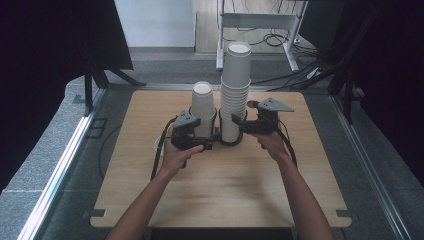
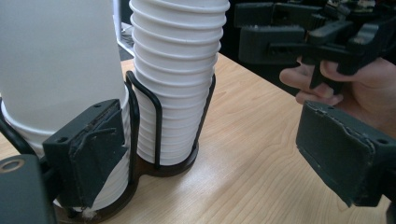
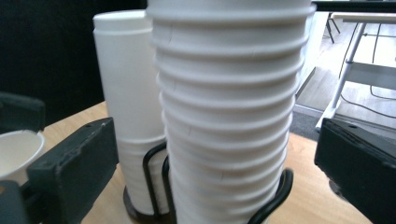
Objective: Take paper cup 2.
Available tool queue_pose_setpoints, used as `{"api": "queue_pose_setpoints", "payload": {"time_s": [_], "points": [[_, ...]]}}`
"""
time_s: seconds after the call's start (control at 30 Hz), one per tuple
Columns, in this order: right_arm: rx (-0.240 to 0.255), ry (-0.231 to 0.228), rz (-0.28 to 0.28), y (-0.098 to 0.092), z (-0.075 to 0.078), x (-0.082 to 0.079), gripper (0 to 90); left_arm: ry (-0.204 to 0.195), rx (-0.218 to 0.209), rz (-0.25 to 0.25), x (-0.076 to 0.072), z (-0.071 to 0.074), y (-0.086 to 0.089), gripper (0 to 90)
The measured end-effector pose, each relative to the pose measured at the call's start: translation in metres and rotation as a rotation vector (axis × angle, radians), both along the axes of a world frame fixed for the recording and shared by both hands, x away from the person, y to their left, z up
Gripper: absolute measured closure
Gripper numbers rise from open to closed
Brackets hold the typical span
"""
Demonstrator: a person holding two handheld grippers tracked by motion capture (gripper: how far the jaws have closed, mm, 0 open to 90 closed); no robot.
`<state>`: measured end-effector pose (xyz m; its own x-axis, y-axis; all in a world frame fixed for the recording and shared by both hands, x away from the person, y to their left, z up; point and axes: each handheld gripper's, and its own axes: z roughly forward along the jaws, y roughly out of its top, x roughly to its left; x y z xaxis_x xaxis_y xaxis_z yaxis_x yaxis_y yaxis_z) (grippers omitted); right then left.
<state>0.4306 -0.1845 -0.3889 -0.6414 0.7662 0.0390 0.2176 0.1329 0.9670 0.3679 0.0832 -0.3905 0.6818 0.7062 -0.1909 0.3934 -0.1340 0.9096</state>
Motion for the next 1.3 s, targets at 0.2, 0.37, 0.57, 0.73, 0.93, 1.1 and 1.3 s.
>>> {"api": "queue_pose_setpoints", "payload": {"time_s": [0.2,0.37,0.57,0.73,0.93,1.1,1.3], "points": [[0.012,-0.014,-0.010,0.003,0.014,0.015,0.0,-0.001,-0.003,-0.002,0.005,0.005,-0.001,8.1],[0.021,-0.016,-0.015,0.007,0.025,0.026,0.0,0.000,-0.008,-0.003,0.007,0.008,-0.002,8.3],[0.019,-0.023,0.003,0.018,0.033,0.034,0.0,-0.001,-0.004,-0.011,0.009,0.009,-0.004,8.3],[0.021,-0.025,0.003,0.026,0.042,0.043,0.0,-0.003,-0.004,-0.013,0.009,0.011,-0.003,8.3],[0.027,-0.012,0.015,0.030,0.045,0.048,1.8,-0.004,0.001,-0.010,0.010,0.011,-0.001,8.3],[0.034,-0.006,0.023,0.029,0.045,0.050,2.8,-0.009,-0.003,-0.007,0.011,0.014,0.000,8.4],[0.028,-0.013,0.021,0.029,0.045,0.050,3.2,-0.027,-0.006,-0.008,0.014,0.024,-0.003,8.9]]}}
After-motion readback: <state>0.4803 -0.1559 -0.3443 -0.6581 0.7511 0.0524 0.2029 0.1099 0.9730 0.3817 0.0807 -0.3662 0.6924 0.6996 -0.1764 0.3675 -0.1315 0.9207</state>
